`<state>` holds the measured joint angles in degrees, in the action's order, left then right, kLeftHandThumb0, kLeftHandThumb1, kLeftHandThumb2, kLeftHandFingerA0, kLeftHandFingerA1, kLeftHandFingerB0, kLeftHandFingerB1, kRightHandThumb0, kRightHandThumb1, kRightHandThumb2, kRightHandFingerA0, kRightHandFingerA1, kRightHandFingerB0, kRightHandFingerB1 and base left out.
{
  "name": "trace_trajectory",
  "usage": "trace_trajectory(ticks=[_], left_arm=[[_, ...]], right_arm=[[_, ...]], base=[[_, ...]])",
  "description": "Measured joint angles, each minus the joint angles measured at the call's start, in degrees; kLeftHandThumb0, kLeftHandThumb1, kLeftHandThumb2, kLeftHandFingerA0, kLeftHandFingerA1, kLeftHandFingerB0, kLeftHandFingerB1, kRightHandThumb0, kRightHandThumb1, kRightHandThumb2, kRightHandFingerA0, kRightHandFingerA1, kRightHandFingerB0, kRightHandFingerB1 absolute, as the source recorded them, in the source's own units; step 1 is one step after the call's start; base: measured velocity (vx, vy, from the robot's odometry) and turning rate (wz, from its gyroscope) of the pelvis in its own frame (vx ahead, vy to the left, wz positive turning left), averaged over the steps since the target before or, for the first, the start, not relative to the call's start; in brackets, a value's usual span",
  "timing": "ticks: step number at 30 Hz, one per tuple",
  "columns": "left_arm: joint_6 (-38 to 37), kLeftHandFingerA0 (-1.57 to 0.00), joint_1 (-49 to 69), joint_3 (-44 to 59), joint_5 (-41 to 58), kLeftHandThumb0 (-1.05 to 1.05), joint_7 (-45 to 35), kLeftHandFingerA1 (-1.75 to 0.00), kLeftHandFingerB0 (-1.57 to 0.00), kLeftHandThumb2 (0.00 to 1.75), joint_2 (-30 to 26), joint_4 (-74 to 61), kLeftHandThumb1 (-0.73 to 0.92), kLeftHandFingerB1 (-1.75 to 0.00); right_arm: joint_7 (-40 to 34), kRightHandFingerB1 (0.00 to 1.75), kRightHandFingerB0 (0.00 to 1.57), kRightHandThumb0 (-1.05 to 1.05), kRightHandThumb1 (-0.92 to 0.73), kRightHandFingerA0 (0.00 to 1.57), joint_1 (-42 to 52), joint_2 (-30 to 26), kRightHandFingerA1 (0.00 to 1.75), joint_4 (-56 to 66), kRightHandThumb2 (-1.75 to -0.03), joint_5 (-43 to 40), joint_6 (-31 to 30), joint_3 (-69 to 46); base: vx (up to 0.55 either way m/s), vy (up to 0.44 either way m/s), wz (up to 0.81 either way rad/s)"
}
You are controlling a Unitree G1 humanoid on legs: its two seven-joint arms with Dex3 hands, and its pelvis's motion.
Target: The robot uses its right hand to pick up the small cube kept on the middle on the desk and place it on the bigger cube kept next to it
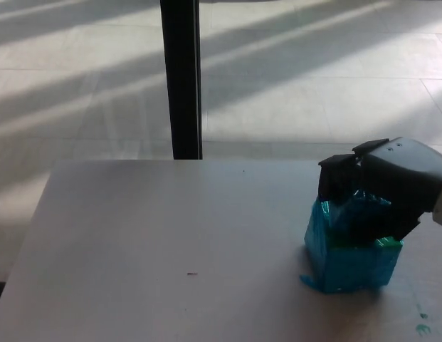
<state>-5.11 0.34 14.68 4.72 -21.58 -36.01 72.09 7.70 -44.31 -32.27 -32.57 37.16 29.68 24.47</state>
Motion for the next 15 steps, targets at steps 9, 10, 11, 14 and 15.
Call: trace_trajectory(ticks=[9,10,11,14,15], left_arm=[[0.03,-0.69,-0.38,-0.16,0.08,-0.70,-0.21,-0.83,-0.74,0.59,-0.20,-0.37,0.61,-0.71],[0.06,-0.69,-0.48,0.09,0.18,-0.68,-0.27,-0.80,-0.75,0.59,-0.21,-0.38,0.61,-0.71],[0.07,-0.69,-0.49,0.19,0.20,-0.68,-0.30,-0.80,-0.75,0.59,-0.21,-0.48,0.61,-0.71],[0.13,-0.45,-0.61,0.17,0.20,-0.68,-0.34,-0.68,-0.57,0.61,-0.24,-0.70,0.69,-0.55],[0.08,-0.66,-0.57,-0.37,0.01,-0.64,-0.37,-0.88,-0.71,0.58,-0.32,-0.85,0.60,-0.66]], right_arm=[[-1.10,0.21,0.03,-0.54,-0.77,0.46,-0.76,2.77,0.67,-2.69,-0.65,0.35,-1.37,-0.46],[-1.25,0.17,0.00,-0.66,-0.59,0.17,-0.76,2.87,0.55,-2.67,-0.92,0.52,-1.58,-0.45],[-1.24,0.17,0.00,-0.66,-0.59,0.17,-0.74,2.92,0.55,-2.56,-0.92,0.68,-1.89,-0.33],[-1.11,0.00,0.00,-0.96,-0.56,0.00,-0.17,3.21,0.10,-1.10,-0.90,1.91,-3.77,0.31],[-1.09,0.00,0.00,-0.90,-0.55,0.00,0.12,3.30,0.00,-0.37,-0.73,2.38,-4.65,0.39]], base=[[0.00,0.000,0.00],[0.00,0.000,0.00],[0.00,0.000,0.00],[0.00,0.000,0.00],[0.00,0.000,0.00]])
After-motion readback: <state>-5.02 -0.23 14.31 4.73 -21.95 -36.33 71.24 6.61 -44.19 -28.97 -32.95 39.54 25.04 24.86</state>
